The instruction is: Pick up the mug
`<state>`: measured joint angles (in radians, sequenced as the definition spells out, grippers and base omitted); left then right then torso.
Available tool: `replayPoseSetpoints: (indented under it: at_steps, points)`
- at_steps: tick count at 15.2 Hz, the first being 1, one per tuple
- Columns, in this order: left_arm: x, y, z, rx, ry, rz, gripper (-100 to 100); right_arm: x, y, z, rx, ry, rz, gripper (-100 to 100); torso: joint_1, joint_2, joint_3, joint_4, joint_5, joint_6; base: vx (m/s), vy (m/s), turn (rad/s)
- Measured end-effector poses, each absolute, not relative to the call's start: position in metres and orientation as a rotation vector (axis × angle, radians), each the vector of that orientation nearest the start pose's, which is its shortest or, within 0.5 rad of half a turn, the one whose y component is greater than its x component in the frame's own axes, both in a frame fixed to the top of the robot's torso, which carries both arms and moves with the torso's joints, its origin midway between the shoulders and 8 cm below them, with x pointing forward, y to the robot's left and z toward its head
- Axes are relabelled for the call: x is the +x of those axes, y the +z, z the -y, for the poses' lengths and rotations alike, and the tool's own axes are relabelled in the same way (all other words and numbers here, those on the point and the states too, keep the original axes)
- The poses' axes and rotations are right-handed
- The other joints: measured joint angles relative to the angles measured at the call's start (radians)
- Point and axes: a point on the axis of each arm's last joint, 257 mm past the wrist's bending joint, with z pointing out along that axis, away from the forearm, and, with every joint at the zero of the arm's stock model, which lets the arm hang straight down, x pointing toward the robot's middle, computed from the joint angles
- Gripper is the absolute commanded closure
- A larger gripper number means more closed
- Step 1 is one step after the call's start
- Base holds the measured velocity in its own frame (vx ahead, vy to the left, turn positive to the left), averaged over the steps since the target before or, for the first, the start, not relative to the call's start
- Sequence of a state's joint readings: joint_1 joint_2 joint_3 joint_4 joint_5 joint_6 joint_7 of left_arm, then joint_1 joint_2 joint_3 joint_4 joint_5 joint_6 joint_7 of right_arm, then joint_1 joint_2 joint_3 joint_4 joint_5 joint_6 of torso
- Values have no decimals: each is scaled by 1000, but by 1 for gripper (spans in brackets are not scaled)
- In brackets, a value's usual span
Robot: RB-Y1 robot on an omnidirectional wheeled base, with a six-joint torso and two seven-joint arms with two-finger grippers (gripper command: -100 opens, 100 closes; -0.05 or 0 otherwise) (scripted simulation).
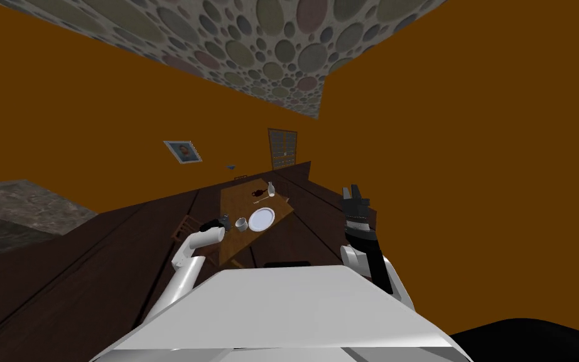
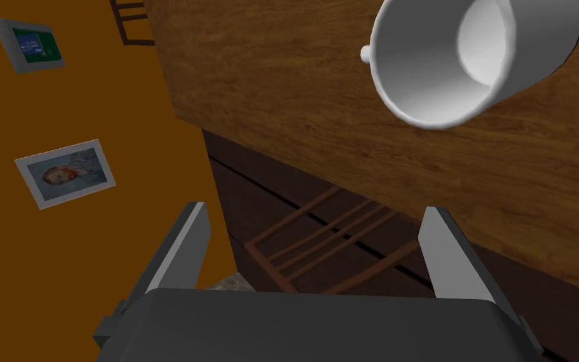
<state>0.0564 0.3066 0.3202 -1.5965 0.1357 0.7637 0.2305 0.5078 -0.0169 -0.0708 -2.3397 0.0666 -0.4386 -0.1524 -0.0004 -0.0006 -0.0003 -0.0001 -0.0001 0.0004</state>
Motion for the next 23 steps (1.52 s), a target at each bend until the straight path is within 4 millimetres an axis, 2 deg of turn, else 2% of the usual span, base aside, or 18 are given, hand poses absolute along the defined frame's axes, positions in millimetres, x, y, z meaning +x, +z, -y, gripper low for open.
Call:
replayPoseSetpoints:
  at_steps: [13, 23]
  points:
    - [389, -414, -509, -2306, -374, -1181, -100, 339, 38, 293, 663, 1323, -628, 0, 1, 0, 0, 0, 0, 0, 20, -2, -90]
    - [351, -446, -506, -2543, -216, -1157, -100, 339, 38, 293, 663, 1323, -628, 0, 1, 0, 0, 0, 0, 0, 22, 9, -79]
